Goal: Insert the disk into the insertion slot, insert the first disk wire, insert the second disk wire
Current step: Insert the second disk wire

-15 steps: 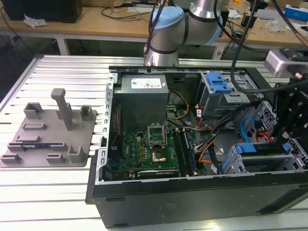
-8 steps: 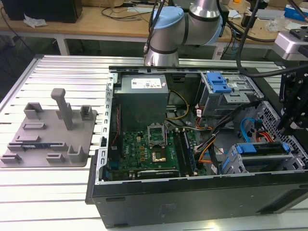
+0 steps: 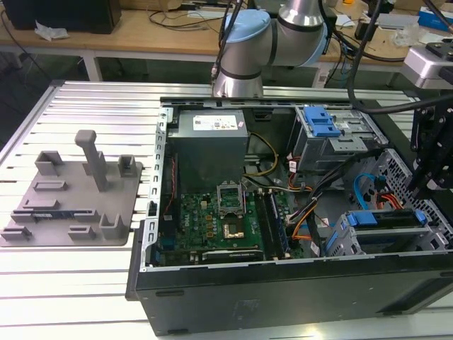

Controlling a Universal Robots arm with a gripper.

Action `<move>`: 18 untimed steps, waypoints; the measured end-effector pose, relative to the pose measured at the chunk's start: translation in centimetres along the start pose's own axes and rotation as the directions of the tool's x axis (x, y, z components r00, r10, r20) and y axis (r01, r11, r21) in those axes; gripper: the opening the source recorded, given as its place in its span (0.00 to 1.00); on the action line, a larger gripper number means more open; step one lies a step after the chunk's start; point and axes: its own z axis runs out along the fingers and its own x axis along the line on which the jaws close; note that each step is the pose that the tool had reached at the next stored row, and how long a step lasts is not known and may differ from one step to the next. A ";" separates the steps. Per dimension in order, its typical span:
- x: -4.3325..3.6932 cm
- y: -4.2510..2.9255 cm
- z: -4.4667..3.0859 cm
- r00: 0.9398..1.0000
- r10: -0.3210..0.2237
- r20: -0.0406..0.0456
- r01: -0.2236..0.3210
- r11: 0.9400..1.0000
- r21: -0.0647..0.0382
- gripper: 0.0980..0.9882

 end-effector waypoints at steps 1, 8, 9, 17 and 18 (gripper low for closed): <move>0.00 0.00 0.00 1.000 0.000 0.000 0.000 1.000 0.000 0.16; -0.08 0.01 -0.07 1.000 0.000 -0.001 0.000 1.000 0.000 0.16; -1.02 0.05 -0.33 1.000 -0.001 -0.006 0.000 1.000 -0.003 0.16; -3.08 0.15 -0.59 1.000 -0.001 -0.014 0.001 1.000 -0.003 0.32; -3.07 0.15 -0.59 1.000 -0.001 -0.014 0.001 1.000 -0.003 0.32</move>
